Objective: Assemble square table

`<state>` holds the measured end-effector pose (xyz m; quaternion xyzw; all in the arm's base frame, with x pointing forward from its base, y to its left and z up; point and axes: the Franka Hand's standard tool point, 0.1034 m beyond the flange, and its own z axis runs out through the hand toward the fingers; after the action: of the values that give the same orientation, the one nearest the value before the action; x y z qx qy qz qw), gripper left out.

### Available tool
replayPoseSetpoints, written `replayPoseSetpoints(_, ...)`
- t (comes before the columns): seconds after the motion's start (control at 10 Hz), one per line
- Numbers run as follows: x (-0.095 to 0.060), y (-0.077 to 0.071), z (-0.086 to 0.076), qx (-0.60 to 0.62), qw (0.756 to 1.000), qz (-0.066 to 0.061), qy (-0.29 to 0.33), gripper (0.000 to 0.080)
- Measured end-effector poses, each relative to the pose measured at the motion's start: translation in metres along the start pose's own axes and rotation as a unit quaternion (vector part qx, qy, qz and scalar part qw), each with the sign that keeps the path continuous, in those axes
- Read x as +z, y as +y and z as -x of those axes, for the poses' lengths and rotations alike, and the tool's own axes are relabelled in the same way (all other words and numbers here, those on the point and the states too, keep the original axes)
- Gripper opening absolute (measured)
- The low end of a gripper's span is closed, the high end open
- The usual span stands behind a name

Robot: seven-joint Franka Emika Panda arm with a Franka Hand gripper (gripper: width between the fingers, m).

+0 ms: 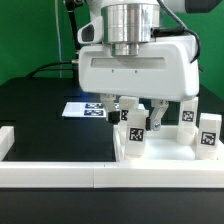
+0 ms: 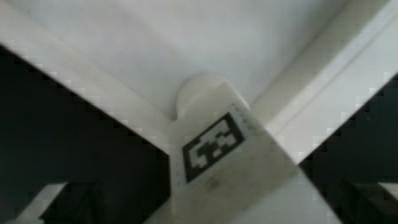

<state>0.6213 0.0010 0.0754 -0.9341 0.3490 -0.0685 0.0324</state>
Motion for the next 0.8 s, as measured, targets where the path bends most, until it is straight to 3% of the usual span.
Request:
replayPoseSetpoints(0.2, -0.0011, -0.0058, 0.0025, -0.177, 0.984, 0.023, 0.007, 0.0649)
replayPoseSetpoints(0.3, -0.0004, -0.0054, 0.0026, -0.259, 0.965, 0.028, 0.009, 0.0649)
replayPoseSetpoints(0.5, 0.0003, -0.0038, 0.0023, -0.277, 0.96, 0.029, 0.01, 0.0649)
replayPoseSetpoints(0.6, 0.0004, -0.0036, 0.0022, -0.268, 0.963, 0.029, 0.01, 0.0557)
replayPoseSetpoints(0.7, 0.0005, -0.0034, 0.0021, -0.265, 0.964, 0.029, 0.01, 0.0557)
replayPoseSetpoints(0.8, 0.0007, -0.0035, 0.0023, -0.243, 0.97, 0.028, 0.011, 0.0344)
